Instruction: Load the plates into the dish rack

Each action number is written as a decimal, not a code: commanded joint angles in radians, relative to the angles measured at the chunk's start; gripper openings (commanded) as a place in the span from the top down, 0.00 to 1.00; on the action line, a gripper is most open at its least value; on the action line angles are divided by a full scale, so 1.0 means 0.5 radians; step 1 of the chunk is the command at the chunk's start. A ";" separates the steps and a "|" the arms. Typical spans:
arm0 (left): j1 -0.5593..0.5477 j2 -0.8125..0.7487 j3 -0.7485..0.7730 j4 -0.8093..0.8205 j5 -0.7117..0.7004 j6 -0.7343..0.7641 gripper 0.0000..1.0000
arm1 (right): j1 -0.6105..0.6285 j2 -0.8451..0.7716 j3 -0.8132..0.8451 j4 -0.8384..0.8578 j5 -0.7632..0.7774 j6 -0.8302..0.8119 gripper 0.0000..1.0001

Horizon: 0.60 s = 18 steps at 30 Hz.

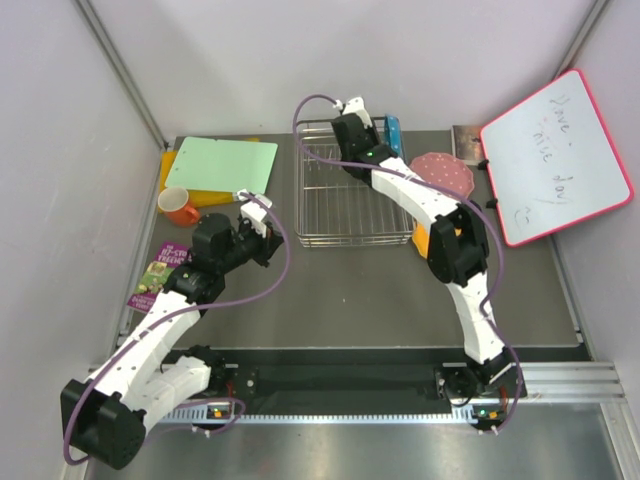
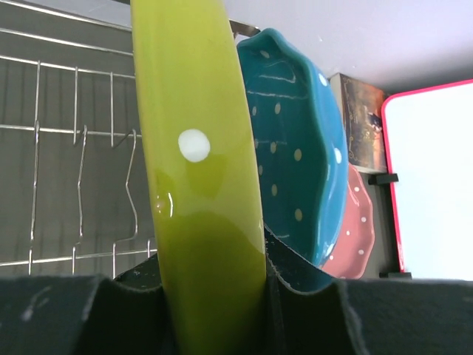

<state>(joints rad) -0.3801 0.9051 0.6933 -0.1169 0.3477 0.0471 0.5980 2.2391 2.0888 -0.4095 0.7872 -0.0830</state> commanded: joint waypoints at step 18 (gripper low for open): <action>0.009 0.080 0.043 0.037 0.016 0.022 0.98 | -0.085 -0.045 0.213 0.175 -0.046 0.074 0.49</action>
<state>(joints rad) -0.3801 0.9485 0.6933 -0.1341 0.3508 0.0486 0.5716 2.3112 2.1120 -0.3965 0.7547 -0.0254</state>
